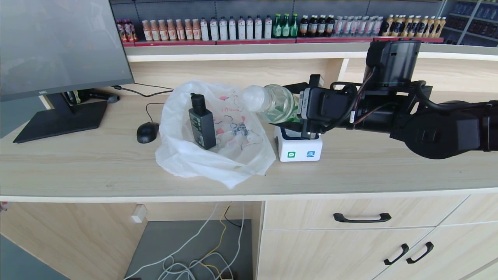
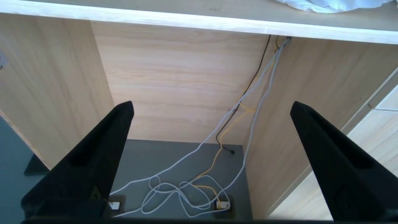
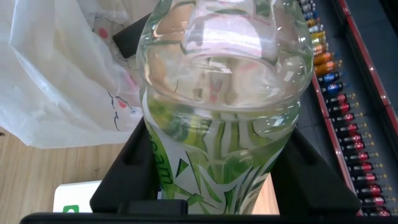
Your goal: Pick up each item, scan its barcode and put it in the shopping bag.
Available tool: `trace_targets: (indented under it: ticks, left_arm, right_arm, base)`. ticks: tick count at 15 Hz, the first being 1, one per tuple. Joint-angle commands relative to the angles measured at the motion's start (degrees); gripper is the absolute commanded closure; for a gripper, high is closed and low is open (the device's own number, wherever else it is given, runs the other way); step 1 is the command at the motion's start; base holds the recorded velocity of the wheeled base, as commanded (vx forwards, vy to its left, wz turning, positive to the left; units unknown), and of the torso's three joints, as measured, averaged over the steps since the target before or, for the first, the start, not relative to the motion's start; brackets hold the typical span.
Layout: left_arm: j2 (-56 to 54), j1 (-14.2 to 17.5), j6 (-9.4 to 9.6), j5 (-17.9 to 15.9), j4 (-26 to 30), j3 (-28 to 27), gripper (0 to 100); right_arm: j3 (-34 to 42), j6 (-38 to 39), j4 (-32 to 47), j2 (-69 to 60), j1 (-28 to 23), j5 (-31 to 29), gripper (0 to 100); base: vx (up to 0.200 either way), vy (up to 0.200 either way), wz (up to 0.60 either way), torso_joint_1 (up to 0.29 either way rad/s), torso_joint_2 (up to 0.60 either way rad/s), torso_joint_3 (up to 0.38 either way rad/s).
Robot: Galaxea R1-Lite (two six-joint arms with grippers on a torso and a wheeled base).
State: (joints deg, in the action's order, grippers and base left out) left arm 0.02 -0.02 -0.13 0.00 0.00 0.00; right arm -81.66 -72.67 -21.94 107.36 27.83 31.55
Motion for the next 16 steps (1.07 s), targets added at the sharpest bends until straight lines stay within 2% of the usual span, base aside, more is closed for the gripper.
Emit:
trace_targets:
  ticks: [1, 8, 10, 12, 15, 16]
  left_arm:
    - [0.0, -0.1, -0.04, 0.0, 0.0, 0.0, 0]
    - [0.0, -0.1, -0.04, 0.0, 0.0, 0.0, 0]
    - [0.0, -0.1, -0.04, 0.0, 0.0, 0.0, 0]
    - [0.0, 0.0, -0.04, 0.0, 0.0, 0.0, 0]
    - [0.0, -0.1, -0.04, 0.0, 0.0, 0.0, 0]
    - [0.0, -0.1, -0.04, 0.0, 0.0, 0.0, 0]
  right_arm:
    - [0.1, -0.1, 0.0, 0.0, 0.0, 0.0, 100]
    - [-0.1, 0.8, 0.1, -0.4, 0.0, 0.0, 100]
    - [-1.6, 5.2, -0.1, -1.4, 0.0, -1.0, 100]
    - [-6.6, 9.9, -0.1, -1.7, 0.2, -2.8, 100]
    - [-7.4, 16.4, -0.8, -3.1, 0.7, -2.5, 100]
    - [-7.1, 20.7, -2.2, -4.0, 0.8, -2.6, 100]
  base:
    - [0.000, 0.000, 0.00, 0.000, 0.00, 0.000]
    - [0.000, 0.000, 0.00, 0.000, 0.00, 0.000]
    - [0.000, 0.000, 0.00, 0.000, 0.00, 0.000]
    - [0.000, 0.000, 0.00, 0.000, 0.00, 0.000]
    - [0.000, 0.000, 0.00, 0.000, 0.00, 0.000]
    - [0.000, 0.000, 0.00, 0.000, 0.00, 0.000]
